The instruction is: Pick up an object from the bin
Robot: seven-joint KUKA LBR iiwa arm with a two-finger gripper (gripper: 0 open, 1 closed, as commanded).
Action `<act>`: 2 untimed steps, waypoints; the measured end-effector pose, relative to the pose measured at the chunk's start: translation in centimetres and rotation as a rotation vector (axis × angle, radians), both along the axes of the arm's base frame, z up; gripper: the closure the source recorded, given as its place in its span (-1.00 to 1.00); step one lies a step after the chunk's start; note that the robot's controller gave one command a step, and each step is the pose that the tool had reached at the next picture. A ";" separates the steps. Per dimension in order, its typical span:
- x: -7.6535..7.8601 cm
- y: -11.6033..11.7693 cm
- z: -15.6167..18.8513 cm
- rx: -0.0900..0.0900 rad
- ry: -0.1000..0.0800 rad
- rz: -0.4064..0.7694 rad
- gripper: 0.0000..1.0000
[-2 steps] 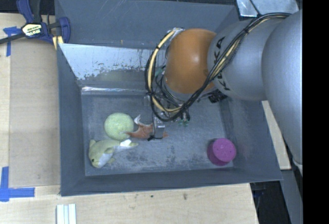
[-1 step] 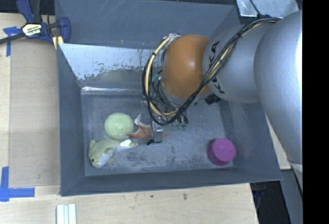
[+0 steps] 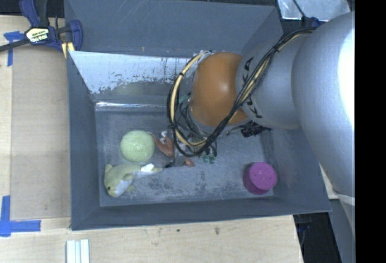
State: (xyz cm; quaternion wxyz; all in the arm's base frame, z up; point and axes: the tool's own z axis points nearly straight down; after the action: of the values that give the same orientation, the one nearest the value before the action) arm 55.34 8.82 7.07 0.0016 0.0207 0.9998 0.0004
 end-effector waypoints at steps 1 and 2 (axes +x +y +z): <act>0.0 0.0 0.0 0.000 0.000 0.000 1.00; -0.1 0.0 0.4 -0.001 0.004 0.000 1.00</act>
Offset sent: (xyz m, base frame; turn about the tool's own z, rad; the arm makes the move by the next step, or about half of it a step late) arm 0.0001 0.0000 0.0734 0.0000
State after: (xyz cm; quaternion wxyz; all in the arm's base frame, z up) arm 55.22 8.80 7.44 -0.0002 0.0208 0.9998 0.0000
